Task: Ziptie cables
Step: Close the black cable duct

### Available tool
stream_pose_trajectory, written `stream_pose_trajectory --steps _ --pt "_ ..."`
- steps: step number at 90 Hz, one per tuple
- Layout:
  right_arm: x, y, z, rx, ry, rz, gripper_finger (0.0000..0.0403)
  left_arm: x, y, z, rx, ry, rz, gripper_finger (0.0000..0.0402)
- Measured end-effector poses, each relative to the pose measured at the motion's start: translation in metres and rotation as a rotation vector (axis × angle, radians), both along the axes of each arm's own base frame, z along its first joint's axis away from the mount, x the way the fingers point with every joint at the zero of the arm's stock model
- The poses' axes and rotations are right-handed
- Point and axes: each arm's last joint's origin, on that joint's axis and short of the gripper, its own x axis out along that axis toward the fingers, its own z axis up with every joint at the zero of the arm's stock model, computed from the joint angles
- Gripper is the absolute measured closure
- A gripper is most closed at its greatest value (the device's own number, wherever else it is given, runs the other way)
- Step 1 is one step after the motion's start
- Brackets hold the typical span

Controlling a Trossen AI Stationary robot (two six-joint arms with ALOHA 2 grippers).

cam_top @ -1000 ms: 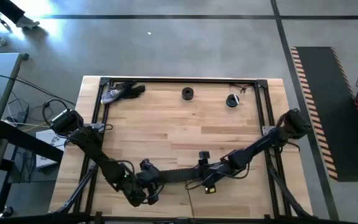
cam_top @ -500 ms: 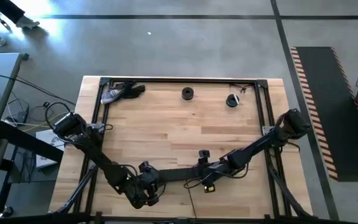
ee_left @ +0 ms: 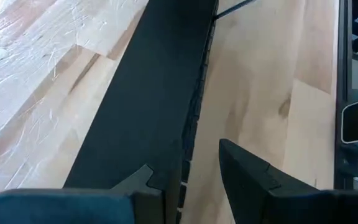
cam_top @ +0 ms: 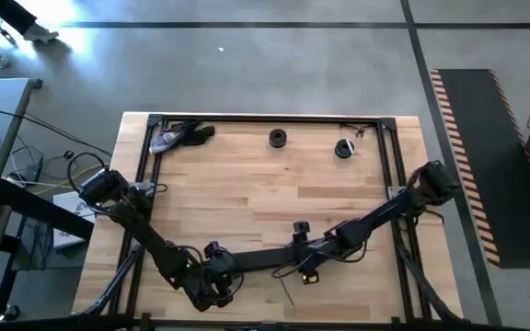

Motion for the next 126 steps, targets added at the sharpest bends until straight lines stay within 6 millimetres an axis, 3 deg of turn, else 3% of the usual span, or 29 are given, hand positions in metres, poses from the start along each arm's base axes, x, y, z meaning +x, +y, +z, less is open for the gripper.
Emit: stream_pose_trajectory --steps 26,82,126 --pt "0.002 -0.004 0.001 0.059 0.025 0.037 0.0199 -0.002 0.002 0.017 -0.027 -0.046 0.0 0.0312" --pt "0.002 -0.004 0.012 0.099 -0.007 0.088 0.02 -0.001 0.0 0.019 -0.038 -0.078 -0.003 0.0312" --pt "0.004 -0.001 -0.002 0.064 0.022 0.094 0.02 0.002 -0.002 0.005 0.012 -0.061 0.003 0.0306"
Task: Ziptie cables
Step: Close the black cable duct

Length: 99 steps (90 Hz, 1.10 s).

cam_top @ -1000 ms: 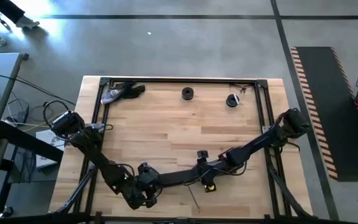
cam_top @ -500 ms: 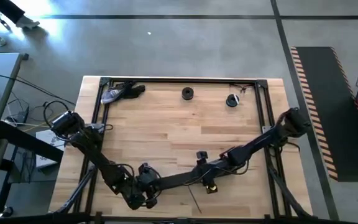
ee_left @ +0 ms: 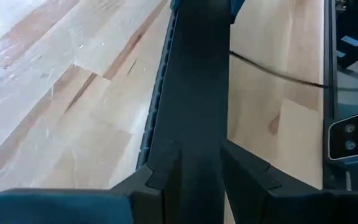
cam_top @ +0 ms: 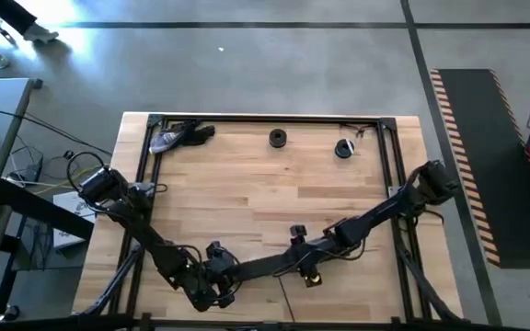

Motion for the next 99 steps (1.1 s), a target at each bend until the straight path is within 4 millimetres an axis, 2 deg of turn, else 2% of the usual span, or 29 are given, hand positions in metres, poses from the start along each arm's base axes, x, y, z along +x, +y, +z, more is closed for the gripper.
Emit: stream_pose_trajectory --steps 32,36,40,62,99 --pt "-0.0026 0.0029 -0.0007 -0.054 -0.017 -0.023 0.0205 -0.001 -0.0004 0.0024 -0.016 0.007 -0.014 0.03" --pt "-0.0033 0.0031 -0.0011 -0.062 -0.014 -0.023 0.0249 -0.001 -0.0004 0.0024 -0.015 0.007 -0.014 0.03" --pt "-0.0039 0.0024 -0.0024 -0.068 -0.006 -0.025 0.0275 -0.001 -0.0003 0.0024 -0.014 0.007 -0.013 0.03" --pt "-0.0036 0.0017 -0.0028 -0.076 -0.009 -0.033 0.0326 -0.0029 0.0016 0.0005 0.011 0.031 -0.011 0.03" --pt "-0.0035 -0.0012 -0.0034 -0.086 0.011 -0.023 0.0332 -0.0041 -0.001 0.0004 0.015 0.06 -0.079 0.03"
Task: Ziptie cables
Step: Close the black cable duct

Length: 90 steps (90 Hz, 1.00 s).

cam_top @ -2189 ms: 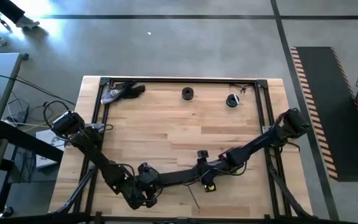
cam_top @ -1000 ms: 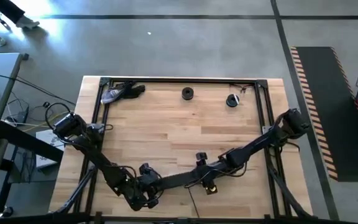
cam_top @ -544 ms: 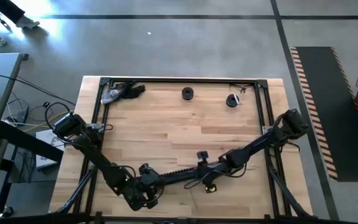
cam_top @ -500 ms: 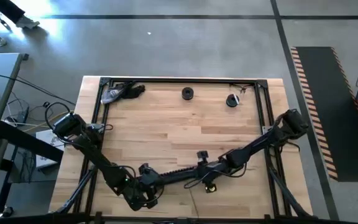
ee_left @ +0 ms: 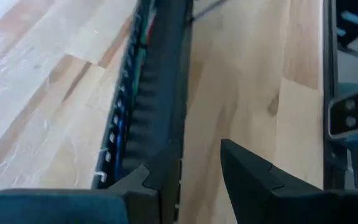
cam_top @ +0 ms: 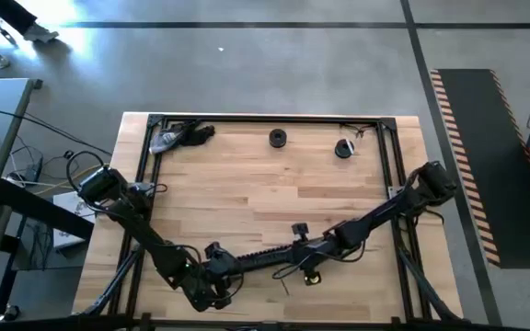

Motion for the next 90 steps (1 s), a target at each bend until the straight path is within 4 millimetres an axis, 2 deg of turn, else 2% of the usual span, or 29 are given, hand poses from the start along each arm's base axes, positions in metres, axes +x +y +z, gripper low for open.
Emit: stream_pose_trajectory --steps 14,30,53,65,90 --pt "0.0 0.0 -0.001 -0.01 0.002 0.008 0.0339 0.0 0.0 0.0 0.005 0.0 -0.007 0.03" --pt "0.001 0.0 0.0 -0.03 -0.011 0.014 0.0391 -0.001 -0.001 0.0 0.068 0.006 -0.072 0.03" --pt "-0.001 -0.002 0.004 -0.066 -0.029 -0.013 0.0384 -0.008 -0.006 0.007 0.236 0.08 -0.213 0.0291" --pt "-0.003 -0.001 0.009 -0.105 -0.063 -0.031 0.0391 -0.017 -0.006 0.012 0.304 0.156 -0.181 0.0279" --pt "-0.005 -0.001 0.018 -0.191 -0.124 -0.082 0.0385 -0.025 -0.004 0.011 0.295 0.142 -0.053 0.027"
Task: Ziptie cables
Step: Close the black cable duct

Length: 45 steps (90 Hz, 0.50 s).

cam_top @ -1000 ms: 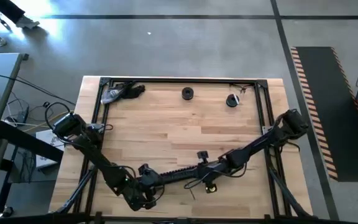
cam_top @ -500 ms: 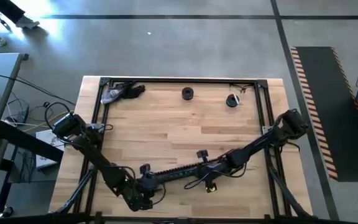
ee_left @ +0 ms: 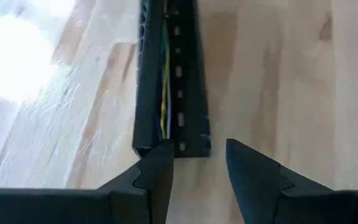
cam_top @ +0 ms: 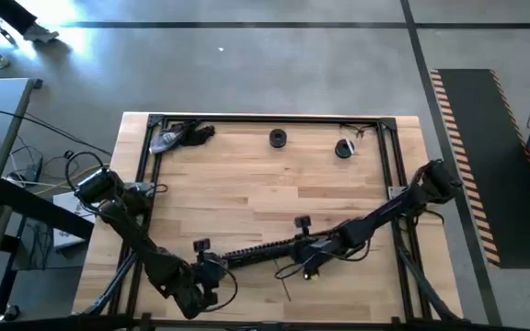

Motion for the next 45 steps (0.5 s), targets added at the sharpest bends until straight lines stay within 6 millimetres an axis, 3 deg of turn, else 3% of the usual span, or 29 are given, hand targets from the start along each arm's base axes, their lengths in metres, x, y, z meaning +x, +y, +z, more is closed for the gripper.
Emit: stream_pose_trajectory --steps 33,45 --pt "-0.009 0.015 0.013 -0.325 -0.104 -0.076 0.0402 -0.026 -0.006 0.041 0.054 -0.337 0.071 0.027" --pt "-0.003 0.006 0.018 -0.429 -0.092 -0.077 0.0403 -0.027 -0.005 0.047 0.103 -0.418 0.099 0.027"
